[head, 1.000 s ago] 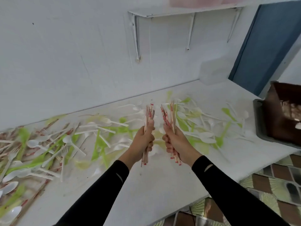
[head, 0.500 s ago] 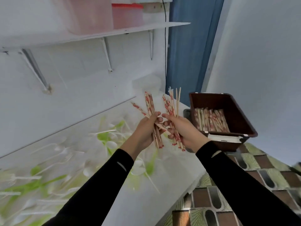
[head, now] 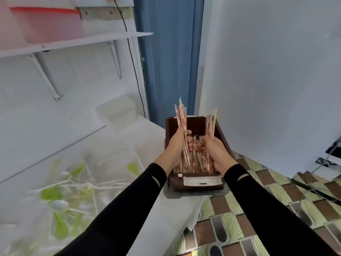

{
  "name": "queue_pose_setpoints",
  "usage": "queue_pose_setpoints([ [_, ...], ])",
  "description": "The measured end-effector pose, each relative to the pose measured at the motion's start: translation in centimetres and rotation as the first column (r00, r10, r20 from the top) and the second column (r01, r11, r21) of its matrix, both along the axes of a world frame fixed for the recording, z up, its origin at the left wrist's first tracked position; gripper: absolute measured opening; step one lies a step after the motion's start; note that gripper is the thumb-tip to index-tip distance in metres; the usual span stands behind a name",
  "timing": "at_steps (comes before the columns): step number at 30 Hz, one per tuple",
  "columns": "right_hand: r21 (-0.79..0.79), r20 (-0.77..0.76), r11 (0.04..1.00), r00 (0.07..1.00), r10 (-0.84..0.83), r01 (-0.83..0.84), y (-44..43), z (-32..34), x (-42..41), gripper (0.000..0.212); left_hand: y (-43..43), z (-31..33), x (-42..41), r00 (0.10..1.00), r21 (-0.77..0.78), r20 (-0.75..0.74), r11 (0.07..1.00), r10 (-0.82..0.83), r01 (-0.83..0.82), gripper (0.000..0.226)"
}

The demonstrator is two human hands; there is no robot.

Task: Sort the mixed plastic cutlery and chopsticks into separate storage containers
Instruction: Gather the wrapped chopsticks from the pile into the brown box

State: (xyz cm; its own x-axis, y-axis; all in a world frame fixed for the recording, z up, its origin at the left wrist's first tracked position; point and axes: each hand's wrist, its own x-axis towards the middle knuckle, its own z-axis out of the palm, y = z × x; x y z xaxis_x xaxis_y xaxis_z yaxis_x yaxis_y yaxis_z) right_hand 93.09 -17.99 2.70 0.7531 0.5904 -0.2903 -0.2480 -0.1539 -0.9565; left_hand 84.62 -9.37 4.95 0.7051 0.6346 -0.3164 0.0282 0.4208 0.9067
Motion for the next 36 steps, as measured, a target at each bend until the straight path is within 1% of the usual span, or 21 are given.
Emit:
queue_pose_setpoints([
  [1,-0.055,0.018,0.998,1.000,-0.003,0.004,0.2,-0.6,0.5,0.028,-0.3,-0.7,0.8,0.999,0.055,-0.042,0.998,-0.011,0.013,0.024],
  [2,-0.095,0.042,0.995,0.999,-0.004,0.008,0.5,-1.1,0.8,0.032,-0.3,-1.5,1.1,0.994,0.176,-0.103,0.983,-0.032,0.050,0.022],
  [4,-0.166,0.121,0.985,0.992,-0.027,0.047,1.2,-1.5,1.4,0.043,-0.4,-2.6,1.3,0.975,0.416,-0.197,0.892,-0.101,0.176,0.027],
  [5,-0.188,0.169,0.979,0.985,-0.040,0.072,1.3,-1.3,1.5,0.047,-0.3,-3.3,1.3,0.959,0.487,-0.248,0.838,-0.137,0.245,0.029],
  [7,-0.256,0.265,0.963,0.964,-0.012,0.083,1.5,-1.1,1.2,0.046,0.0,-4.0,1.1,0.922,0.558,-0.348,0.753,-0.168,0.348,0.034],
  [9,-0.400,0.304,0.916,0.946,0.108,0.024,1.6,-1.6,1.2,0.048,0.2,-4.5,1.1,0.911,0.606,-0.386,0.704,-0.146,0.370,0.037],
  [11,-0.505,0.267,0.861,0.937,0.224,-0.062,1.7,-2.2,1.0,0.050,0.1,-4.7,1.2,0.921,0.630,-0.375,0.699,-0.109,0.339,0.035],
  [13,-0.558,0.236,0.821,0.925,0.298,-0.122,1.7,-2.6,1.1,0.056,0.0,-4.9,1.3,0.898,0.606,-0.431,0.711,-0.085,0.357,0.041],
  [15,-0.589,0.241,0.799,0.917,0.317,-0.121,1.5,-2.7,1.0,0.064,0.0,-5.1,1.2,0.838,0.562,-0.542,0.714,-0.065,0.419,0.057],
  [17,-0.589,0.303,0.802,0.894,0.330,-0.097,1.1,-2.6,0.8,0.063,0.0,-5.4,1.1,0.809,0.584,-0.588,0.683,-0.018,0.439,0.065],
  [18,-0.583,0.347,0.808,0.874,0.339,-0.082,0.9,-2.6,0.6,0.059,0.0,-5.5,1.1,0.799,0.609,-0.601,0.652,0.007,0.452,0.065],
  [20,-0.609,0.431,0.792,0.821,0.375,-0.042,0.8,-2.5,0.4,0.045,-0.1,-5.7,1.0,0.757,0.664,-0.651,0.528,0.059,0.530,0.057],
  [22,-0.728,0.463,0.686,0.745,0.480,0.011,1.1,-2.6,0.3,0.034,-0.2,-5.9,0.8,0.689,0.667,-0.716,0.404,0.113,0.627,0.043],
  [23,-0.776,0.442,0.630,0.731,0.519,0.022,1.4,-2.8,0.4,0.030,-0.3,-6.0,0.8,0.658,0.645,-0.744,0.387,0.119,0.659,0.038],
  [25,-0.805,0.379,0.593,0.750,0.542,-0.022,1.8,-3.2,0.6,0.023,-0.4,-6.0,0.9,0.625,0.616,-0.771,0.394,0.124,0.682,0.035],
  [27,-0.804,0.361,0.593,0.758,0.543,-0.042,2.1,-3.5,0.8,0.016,-0.3,-5.9,1.3,0.592,0.602,-0.788,0.407,0.169,0.687,0.045],
  [29,-0.805,0.370,0.592,0.758,0.537,-0.027,2.1,-3.6,0.9,0.022,-0.3,-5.7,1.5,0.556,0.592,-0.801,0.426,0.221,0.684,0.057],
  [31,-0.810,0.382,0.587,0.752,0.538,-0.009,1.9,-3.5,0.9,0.023,-0.6,-5.4,1.4,0.560,0.601,-0.794,0.438,0.236,0.669,0.057],
  [33,-0.816,0.419,0.578,0.720,0.554,0.030,1.6,-3.0,0.6,0.024,-0.7,-5.1,1.1,0.618,0.636,-0.761,0.418,0.200,0.649,0.051],
  [34,-0.790,0.469,0.610,0.702,0.536,0.062,1.4,-2.6,0.5,0.026,-0.8,-4.9,0.9,0.687,0.688,-0.708,0.383,0.165,0.617,0.047],
  [36,-0.639,0.598,0.766,0.668,0.442,0.065,1.1,-1.9,0.1,0.027,-1.1,-4.3,-0.2,0.855,0.828,-0.513,0.310,0.083,0.467,0.039],
])
